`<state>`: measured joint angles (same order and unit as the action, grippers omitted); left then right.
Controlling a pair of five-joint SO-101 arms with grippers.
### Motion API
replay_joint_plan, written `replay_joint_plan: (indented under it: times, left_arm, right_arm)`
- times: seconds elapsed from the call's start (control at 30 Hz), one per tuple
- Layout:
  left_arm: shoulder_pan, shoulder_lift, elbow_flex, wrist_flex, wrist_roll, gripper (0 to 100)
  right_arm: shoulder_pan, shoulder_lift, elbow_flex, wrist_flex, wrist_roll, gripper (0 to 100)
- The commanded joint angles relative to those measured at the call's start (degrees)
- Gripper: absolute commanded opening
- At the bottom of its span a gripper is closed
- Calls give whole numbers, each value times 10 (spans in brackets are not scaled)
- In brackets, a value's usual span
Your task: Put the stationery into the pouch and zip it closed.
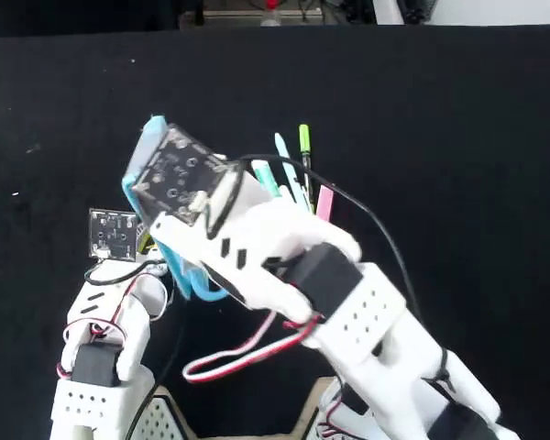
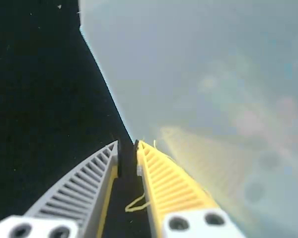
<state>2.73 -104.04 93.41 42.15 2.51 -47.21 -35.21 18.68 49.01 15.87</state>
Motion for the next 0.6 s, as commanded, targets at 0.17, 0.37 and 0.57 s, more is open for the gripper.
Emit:
replay_joint_plan:
  times: [0.17, 0.37, 0.57]
  left_arm:
    - [50, -3, -9, -12, 59, 77]
    - [50, -3, -15, -13, 61, 77]
    - [-83, -3, -68, 0, 57, 77]
  right_arm:
    - [11, -34, 4, 28, -114, 11]
    - [3, -32, 4, -44, -61, 11]
    - [-27, -32, 5, 11, 0, 11]
